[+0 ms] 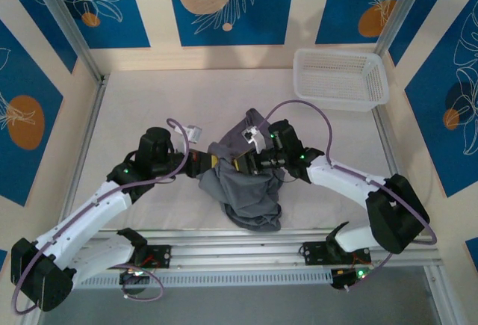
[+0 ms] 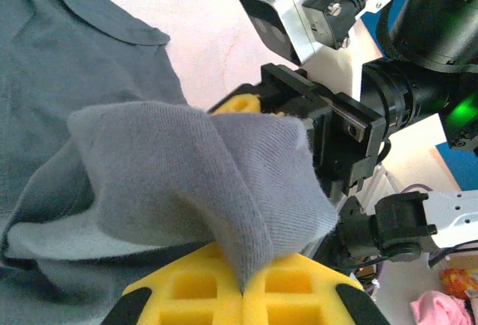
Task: Fold the inside-out t-shirt
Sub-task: Turn the T-shirt inside out at the center of the table.
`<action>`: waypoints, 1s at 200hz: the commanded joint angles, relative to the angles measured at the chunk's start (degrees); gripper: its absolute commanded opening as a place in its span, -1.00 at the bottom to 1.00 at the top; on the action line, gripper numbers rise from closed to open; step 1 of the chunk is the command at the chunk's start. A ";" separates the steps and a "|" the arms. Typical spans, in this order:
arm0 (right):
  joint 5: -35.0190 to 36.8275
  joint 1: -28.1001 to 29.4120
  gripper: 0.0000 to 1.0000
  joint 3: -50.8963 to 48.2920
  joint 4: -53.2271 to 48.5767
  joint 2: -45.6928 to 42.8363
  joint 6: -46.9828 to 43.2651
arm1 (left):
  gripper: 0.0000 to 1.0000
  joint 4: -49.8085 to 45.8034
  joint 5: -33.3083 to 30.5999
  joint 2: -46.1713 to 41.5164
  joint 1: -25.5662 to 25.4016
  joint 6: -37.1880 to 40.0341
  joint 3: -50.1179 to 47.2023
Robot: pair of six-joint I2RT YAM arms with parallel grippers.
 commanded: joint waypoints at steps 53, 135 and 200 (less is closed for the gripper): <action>-7.24 -3.82 -1.00 -2.84 8.28 -19.99 15.53 | -0.81 -2.74 -4.31 -3.04 5.90 -1.20 -7.33; -8.84 -3.88 -1.00 -4.28 8.69 -19.27 17.73 | 0.05 -10.57 -3.12 -8.94 5.84 5.65 2.30; -7.46 -1.95 -1.00 -3.17 7.07 -19.19 18.66 | 0.54 -9.56 1.13 7.76 4.13 -2.07 7.35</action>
